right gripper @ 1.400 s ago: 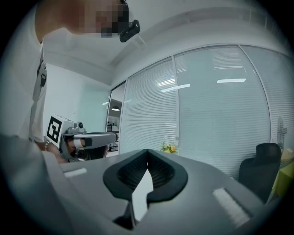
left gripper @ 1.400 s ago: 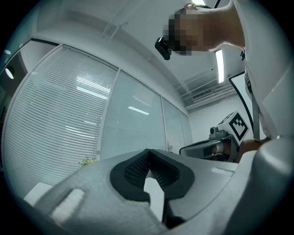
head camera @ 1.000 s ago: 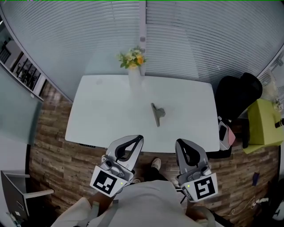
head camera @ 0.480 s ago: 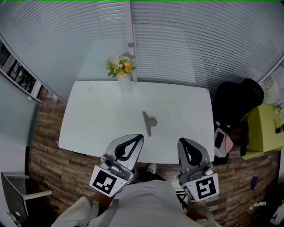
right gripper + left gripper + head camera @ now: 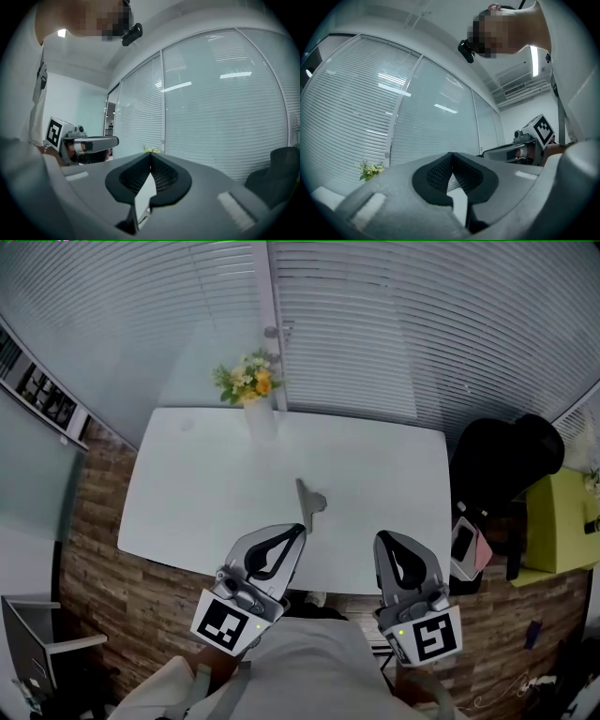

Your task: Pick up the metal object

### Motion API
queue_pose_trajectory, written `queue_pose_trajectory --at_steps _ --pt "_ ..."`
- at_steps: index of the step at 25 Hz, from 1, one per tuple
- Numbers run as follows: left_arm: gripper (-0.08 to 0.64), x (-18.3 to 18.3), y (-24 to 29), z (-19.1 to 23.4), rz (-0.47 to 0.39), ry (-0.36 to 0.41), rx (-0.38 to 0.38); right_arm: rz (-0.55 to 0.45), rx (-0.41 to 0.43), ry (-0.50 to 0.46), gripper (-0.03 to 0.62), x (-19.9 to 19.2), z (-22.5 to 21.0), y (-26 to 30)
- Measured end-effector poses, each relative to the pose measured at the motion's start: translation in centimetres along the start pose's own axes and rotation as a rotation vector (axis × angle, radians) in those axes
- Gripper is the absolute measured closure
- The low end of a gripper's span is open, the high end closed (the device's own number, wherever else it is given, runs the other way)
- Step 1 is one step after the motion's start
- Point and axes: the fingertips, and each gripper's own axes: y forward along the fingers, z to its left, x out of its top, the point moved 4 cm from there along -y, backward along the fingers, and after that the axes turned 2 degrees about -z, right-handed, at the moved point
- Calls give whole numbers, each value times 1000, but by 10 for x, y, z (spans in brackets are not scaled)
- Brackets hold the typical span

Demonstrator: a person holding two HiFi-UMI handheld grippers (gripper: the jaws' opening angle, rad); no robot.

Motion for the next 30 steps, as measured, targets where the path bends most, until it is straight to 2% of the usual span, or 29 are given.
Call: queue_pose_trajectory --at_steps 7,21,30 --pt "558 -2 3 14 4 -4 6 -8 13 6 588 1 2 17" --pt "558 16 -10 79 -13 18 -6 -13 -3 -25 588 23 31 73" --pt "558 9 -11 88 4 -5 -16 3 -14 -25 588 19 32 83"
